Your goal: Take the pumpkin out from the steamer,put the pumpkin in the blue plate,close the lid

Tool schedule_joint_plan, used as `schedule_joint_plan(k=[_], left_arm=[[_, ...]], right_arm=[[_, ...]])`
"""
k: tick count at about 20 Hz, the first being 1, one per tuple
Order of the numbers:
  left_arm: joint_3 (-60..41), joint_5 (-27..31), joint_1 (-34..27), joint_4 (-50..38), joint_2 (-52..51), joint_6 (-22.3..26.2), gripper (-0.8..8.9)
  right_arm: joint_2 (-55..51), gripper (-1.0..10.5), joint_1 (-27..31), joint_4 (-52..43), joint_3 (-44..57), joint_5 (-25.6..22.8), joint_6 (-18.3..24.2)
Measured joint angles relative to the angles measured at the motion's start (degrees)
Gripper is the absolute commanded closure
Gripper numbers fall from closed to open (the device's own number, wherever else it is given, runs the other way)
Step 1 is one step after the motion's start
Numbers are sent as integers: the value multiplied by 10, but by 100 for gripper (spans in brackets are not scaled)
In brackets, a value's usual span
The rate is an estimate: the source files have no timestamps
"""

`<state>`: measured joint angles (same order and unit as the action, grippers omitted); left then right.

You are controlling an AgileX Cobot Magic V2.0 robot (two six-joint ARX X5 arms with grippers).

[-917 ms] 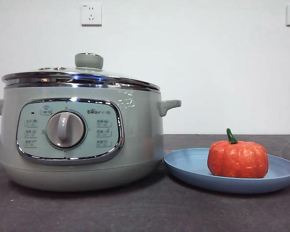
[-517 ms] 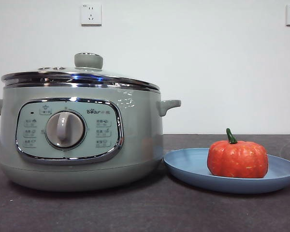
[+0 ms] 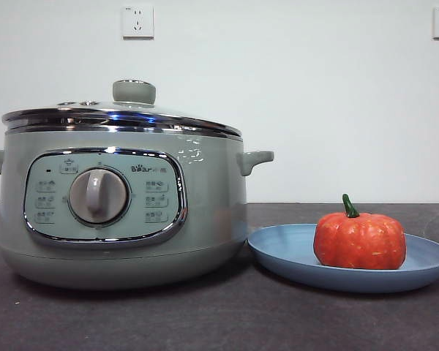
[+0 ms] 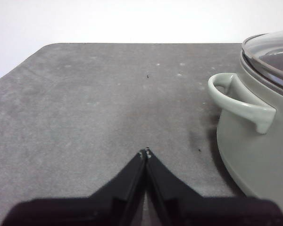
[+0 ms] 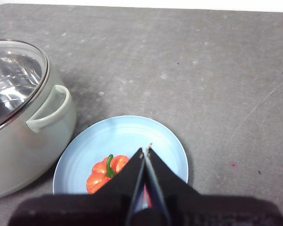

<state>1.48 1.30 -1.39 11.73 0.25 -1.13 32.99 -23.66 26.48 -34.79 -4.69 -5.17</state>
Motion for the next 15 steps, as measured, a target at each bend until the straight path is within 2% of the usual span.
schedule_joint_plan(k=[9, 11, 13, 15], left_arm=[[0, 0, 0, 0, 0, 0, 816], [0, 0, 0, 0, 0, 0, 816], [0, 0, 0, 0, 0, 0, 816], [0, 0, 0, 0, 0, 0, 817]], right_arm=[[0, 963, 0, 1, 0, 0, 6], [-16, 963, 2, 0, 1, 0, 28], [-67, 963, 20, -35, 19, 5, 72], [-128, 963, 66, -101, 65, 41, 102]])
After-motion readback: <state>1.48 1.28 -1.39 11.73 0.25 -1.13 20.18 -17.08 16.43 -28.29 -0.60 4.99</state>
